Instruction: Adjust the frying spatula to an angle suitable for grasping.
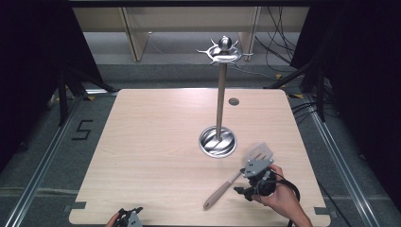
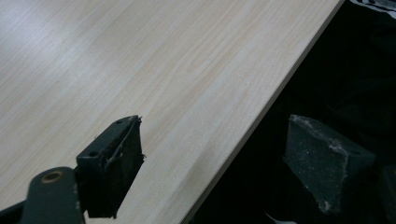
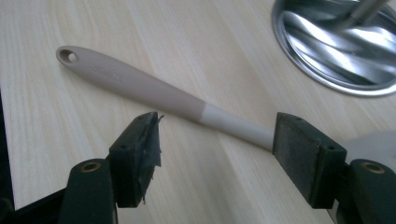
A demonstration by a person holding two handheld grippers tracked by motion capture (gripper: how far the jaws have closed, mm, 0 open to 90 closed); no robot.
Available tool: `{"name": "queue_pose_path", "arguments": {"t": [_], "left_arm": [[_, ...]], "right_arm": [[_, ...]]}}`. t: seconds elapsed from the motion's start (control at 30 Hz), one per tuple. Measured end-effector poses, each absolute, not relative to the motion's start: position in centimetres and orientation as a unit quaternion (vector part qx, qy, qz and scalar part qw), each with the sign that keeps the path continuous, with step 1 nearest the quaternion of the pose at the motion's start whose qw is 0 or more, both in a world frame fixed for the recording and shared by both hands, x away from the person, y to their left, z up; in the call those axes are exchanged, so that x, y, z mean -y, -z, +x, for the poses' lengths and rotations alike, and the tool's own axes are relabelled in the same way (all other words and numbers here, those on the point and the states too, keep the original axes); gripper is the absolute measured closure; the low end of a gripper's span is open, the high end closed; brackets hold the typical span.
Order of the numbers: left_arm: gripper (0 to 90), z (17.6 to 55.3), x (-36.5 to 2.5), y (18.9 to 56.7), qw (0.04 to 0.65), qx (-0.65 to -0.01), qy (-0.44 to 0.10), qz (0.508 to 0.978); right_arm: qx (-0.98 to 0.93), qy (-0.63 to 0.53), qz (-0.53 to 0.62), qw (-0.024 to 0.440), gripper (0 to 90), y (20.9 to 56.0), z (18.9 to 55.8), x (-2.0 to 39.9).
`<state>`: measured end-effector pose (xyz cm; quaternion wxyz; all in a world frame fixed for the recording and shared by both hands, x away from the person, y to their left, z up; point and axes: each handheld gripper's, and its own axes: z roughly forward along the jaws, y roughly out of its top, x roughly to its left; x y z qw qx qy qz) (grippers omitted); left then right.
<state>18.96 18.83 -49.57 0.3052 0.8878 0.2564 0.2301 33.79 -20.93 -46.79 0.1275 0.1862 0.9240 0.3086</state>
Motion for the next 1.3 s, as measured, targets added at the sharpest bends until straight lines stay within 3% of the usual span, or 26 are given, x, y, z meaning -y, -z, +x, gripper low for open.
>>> {"name": "queue_pose_path", "arguments": {"t": [0.63,1.3], "left_arm": [[18.6,19.0,-18.9,49.5,0.305,-0.257,-0.240,0.885],[18.6,18.9,-18.7,49.7,0.314,-0.260,-0.229,0.884]], "right_arm": [[-0.945,-0.282,0.154,0.063,31.5,48.6,35.6,17.9],[-0.957,-0.255,0.137,0.033,29.5,49.2,36.5,17.0]]}}
